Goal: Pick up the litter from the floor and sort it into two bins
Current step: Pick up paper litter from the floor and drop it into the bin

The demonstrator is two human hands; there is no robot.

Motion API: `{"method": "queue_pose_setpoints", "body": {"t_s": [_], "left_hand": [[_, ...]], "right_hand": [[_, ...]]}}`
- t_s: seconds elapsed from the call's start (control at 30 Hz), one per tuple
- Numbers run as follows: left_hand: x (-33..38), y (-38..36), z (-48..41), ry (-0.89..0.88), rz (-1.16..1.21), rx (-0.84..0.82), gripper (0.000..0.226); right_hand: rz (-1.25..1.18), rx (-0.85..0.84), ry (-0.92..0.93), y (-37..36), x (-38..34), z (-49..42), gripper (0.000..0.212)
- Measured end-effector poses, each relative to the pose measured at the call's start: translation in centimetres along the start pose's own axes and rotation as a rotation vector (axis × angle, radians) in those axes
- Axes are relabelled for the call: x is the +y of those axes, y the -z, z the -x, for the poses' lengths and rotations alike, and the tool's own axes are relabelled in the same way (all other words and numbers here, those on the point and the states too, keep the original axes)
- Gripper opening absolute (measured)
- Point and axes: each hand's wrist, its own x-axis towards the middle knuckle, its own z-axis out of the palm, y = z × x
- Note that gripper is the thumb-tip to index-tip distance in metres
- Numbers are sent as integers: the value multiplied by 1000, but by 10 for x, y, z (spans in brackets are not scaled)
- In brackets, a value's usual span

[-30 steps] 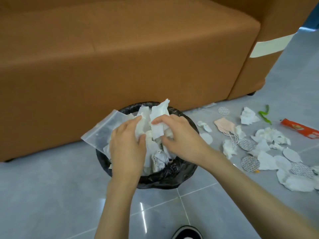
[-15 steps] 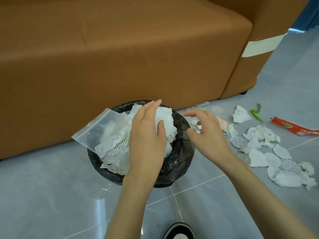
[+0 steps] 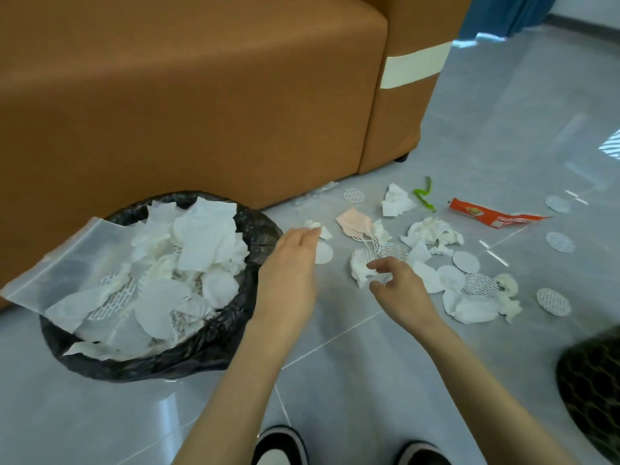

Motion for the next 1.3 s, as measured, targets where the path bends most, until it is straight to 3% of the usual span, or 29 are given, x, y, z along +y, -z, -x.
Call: {"method": "queue_pose_setpoints", "body": {"t_s": [0.4, 0.77, 1.03, 1.2, 1.3], "left_hand": [[-59, -19, -2, 100, -56, -27, 58], [-69, -47, -13, 111, -201, -95, 54], [-54, -96, -54, 80, -135, -357, 60], [-66, -123, -73, 140, -153, -570, 61], [-74, -136, -75, 171, -188, -609, 62]], "right_hand": [[136, -48, -50, -20, 20, -43, 35], [311, -118, -13, -39, 32, -72, 55], [347, -363, -26, -57, 51, -91, 71], [390, -272, 119, -73, 56, -72, 50], [361, -205, 247, -83, 65, -54, 40]]}}
